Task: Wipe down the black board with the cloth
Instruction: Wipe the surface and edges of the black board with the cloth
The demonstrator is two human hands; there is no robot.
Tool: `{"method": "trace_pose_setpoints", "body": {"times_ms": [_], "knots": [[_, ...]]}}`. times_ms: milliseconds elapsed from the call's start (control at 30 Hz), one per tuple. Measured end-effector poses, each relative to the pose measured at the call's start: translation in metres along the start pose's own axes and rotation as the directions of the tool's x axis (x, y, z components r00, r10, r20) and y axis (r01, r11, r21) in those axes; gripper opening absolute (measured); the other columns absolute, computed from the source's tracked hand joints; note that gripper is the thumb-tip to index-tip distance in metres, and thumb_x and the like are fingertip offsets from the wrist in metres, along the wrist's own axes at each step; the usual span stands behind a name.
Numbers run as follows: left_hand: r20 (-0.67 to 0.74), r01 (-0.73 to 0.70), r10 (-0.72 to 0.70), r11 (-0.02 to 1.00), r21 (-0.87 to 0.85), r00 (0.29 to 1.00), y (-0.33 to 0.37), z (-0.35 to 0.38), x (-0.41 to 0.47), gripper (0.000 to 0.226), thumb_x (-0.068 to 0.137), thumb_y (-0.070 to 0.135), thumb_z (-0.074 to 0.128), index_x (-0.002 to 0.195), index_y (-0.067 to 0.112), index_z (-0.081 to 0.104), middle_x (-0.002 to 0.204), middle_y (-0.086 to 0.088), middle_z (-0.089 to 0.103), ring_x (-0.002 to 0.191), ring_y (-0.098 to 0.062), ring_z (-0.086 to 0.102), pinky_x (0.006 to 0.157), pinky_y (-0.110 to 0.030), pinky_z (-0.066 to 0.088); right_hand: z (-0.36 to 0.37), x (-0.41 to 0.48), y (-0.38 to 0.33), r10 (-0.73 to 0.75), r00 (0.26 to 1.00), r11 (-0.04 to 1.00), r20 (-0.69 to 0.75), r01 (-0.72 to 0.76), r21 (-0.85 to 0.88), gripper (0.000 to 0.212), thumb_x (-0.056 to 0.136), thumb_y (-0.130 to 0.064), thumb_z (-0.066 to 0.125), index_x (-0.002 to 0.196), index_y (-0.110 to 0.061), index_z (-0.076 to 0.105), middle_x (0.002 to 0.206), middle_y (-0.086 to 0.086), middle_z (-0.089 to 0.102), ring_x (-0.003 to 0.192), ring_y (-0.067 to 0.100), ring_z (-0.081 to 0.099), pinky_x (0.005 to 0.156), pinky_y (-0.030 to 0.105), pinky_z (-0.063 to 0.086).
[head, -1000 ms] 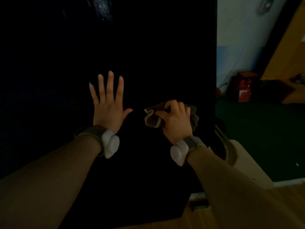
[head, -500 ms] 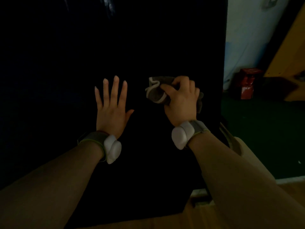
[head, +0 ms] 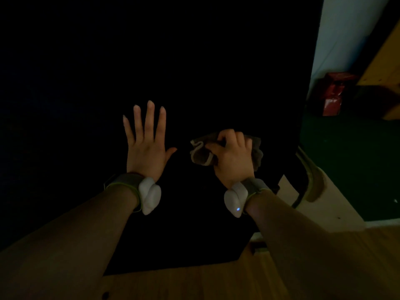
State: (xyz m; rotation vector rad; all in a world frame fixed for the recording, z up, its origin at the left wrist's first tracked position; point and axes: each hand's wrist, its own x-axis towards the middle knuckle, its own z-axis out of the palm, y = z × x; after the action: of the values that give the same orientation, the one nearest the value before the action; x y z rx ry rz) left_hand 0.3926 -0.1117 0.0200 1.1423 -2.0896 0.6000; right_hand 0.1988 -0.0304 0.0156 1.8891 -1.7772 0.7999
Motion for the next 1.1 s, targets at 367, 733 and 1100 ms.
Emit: {"method": "trace_pose_setpoints", "body": {"times_ms": [367,733,1100], "knots": [[0.002,-0.001,0.001,0.999,0.032,1.000,-0.003,0.004,0.002,0.103,0.075,0.046,0.070,0.148,0.009,0.009,0.152,-0.028,0.016,0.138,-0.051,0.011,0.109,-0.064,0.002,-0.046,0.038,-0.009,0.085,0.931,0.991,-0.355,-0.043,0.125,0.024,0.085,-0.017,0.062,0.104,-0.008,0.073,0.102,0.032,0.062,0.101,0.041,0.047,0.083,0.054,0.043],[-0.012,-0.011,0.011,0.999,-0.033,1.000,0.003,0.019,-0.028,0.096,0.079,0.046,0.062,0.150,0.008,0.009,0.154,-0.021,0.006,0.141,-0.043,0.001,0.113,-0.056,-0.003,0.003,-0.001,-0.006,0.036,0.982,0.997,-0.185,-0.024,0.068,0.025,0.081,-0.023,0.066,0.104,-0.016,0.074,0.103,0.024,0.064,0.098,0.031,0.034,0.081,0.056,0.046],[0.055,0.000,0.000,1.000,0.001,0.998,0.005,0.030,-0.032,0.108,0.072,0.041,0.077,0.147,0.005,0.008,0.149,-0.034,0.016,0.135,-0.056,0.011,0.108,-0.064,0.003,0.026,-0.036,0.003,-0.039,0.994,0.997,0.100,0.031,0.072,0.026,0.087,-0.021,0.068,0.112,-0.018,0.071,0.113,0.023,0.060,0.108,0.035,0.046,0.089,0.053,0.039]]}}
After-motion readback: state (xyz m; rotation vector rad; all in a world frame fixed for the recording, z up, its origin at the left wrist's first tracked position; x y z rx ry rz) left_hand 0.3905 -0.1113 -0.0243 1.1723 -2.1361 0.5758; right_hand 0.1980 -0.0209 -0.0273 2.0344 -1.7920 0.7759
